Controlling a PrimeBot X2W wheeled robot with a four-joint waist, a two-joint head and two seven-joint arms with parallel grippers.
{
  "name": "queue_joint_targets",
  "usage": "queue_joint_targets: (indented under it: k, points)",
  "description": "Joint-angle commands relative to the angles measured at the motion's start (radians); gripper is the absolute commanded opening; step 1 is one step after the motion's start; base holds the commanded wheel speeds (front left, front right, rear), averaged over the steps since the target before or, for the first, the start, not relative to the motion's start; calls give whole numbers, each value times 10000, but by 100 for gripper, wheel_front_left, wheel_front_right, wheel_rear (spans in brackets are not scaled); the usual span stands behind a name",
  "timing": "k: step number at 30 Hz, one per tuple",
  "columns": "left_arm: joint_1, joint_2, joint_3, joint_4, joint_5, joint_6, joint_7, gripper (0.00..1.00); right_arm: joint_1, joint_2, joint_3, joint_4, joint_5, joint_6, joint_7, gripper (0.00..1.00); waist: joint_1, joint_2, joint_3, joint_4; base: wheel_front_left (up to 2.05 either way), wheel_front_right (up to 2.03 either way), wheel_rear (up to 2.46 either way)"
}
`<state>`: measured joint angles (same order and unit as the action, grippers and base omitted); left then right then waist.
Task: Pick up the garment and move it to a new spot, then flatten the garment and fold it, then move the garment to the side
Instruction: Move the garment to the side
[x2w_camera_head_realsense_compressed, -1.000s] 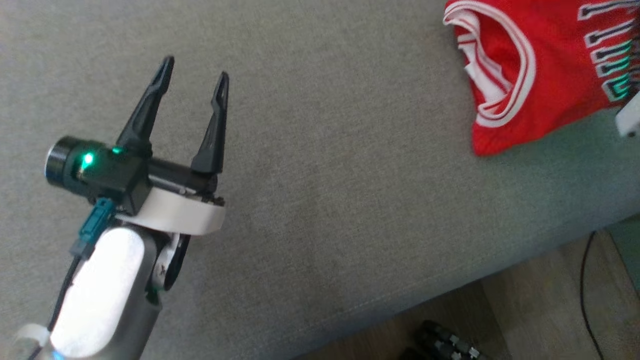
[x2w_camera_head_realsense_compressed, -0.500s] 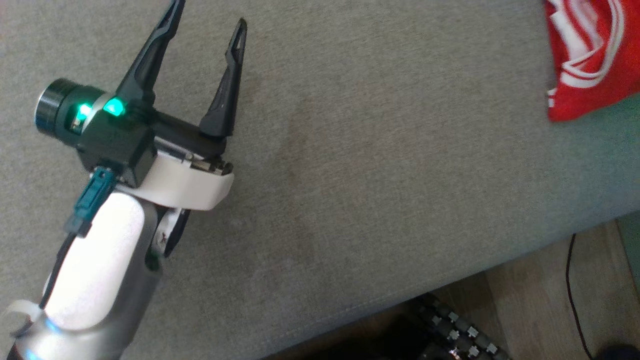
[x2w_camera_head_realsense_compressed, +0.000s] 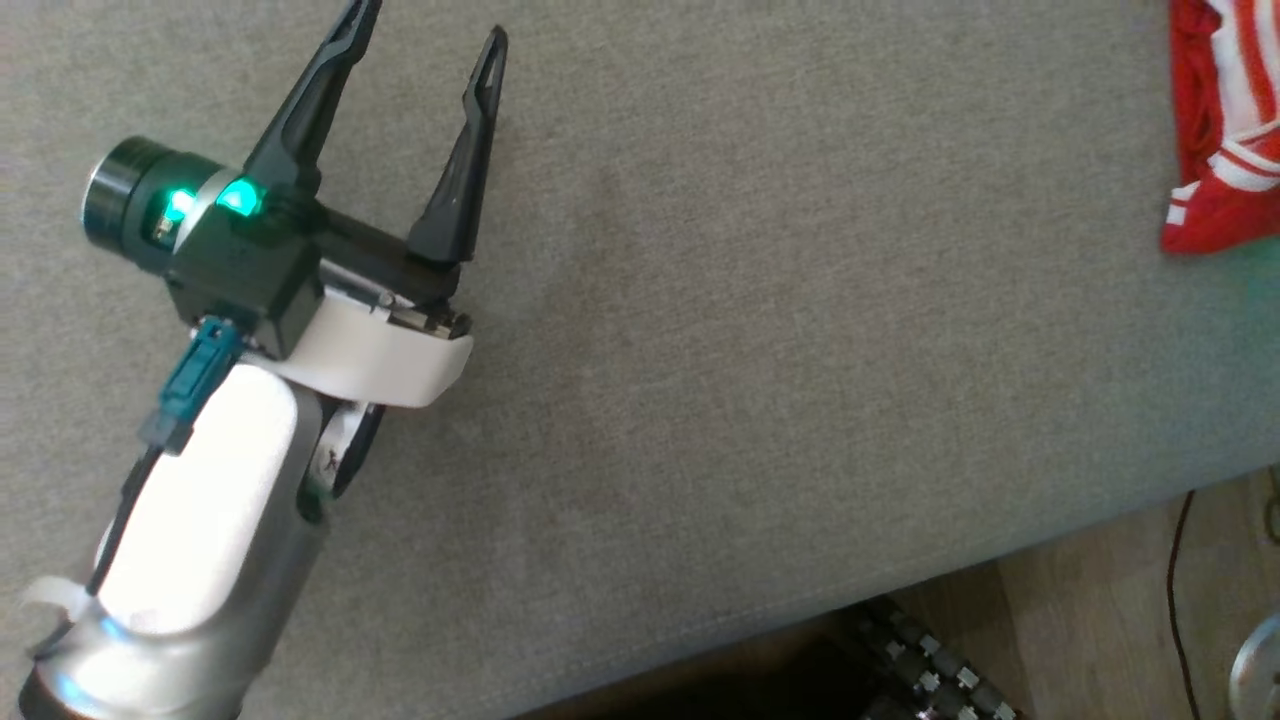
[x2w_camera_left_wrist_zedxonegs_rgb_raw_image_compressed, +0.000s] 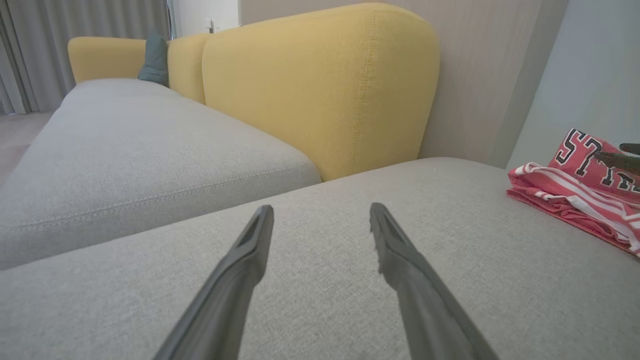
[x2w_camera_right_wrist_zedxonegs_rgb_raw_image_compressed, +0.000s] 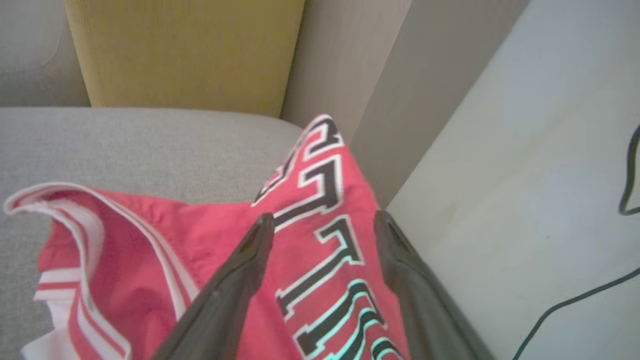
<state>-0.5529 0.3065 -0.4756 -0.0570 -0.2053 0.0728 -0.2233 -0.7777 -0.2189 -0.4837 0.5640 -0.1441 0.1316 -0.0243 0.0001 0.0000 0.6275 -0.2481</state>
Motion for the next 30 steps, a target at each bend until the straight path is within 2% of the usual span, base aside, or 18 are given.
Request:
queue_joint_targets:
  k: [1, 6, 13, 20, 26, 30]
  points:
    - [67, 122, 268, -294, -82, 67, -64, 100, 364, -85, 30, -351, -107, -9, -142, 100, -1, 0, -175, 21, 0, 0, 0]
    - [450, 99, 348, -75, -227, 200, -178, 100, 1143, 319, 130, -838, 79, -9, -771, 100, -1, 0, -805, 106, 0, 0, 0]
    - [1364, -45, 630, 208, -589, 601, -289, 100, 2871, 1115, 1696, -2242, 883, -9, -1111, 100, -1, 0, -1889, 490, 0, 0, 0]
    - [2396, -238, 1085, 500, -993, 1015, -358, 100, 4551, 1539, 3210, -3813, 1685, -9, -980, 100, -1, 0, -2866, 1248, 0, 0, 0]
    - [3226, -355, 1522, 655, -1184, 1275, -379, 100, 5626, 1657, 4012, -5061, 2154, -9, -628, 100, -1, 0, -3619, 1927, 0, 0, 0]
    - [3724, -396, 1755, 714, -1228, 1295, -382, 100, 6257, 1679, 4306, -5634, 2476, -9, -374, 100, -1, 0, -4137, 2227, 0, 0, 0]
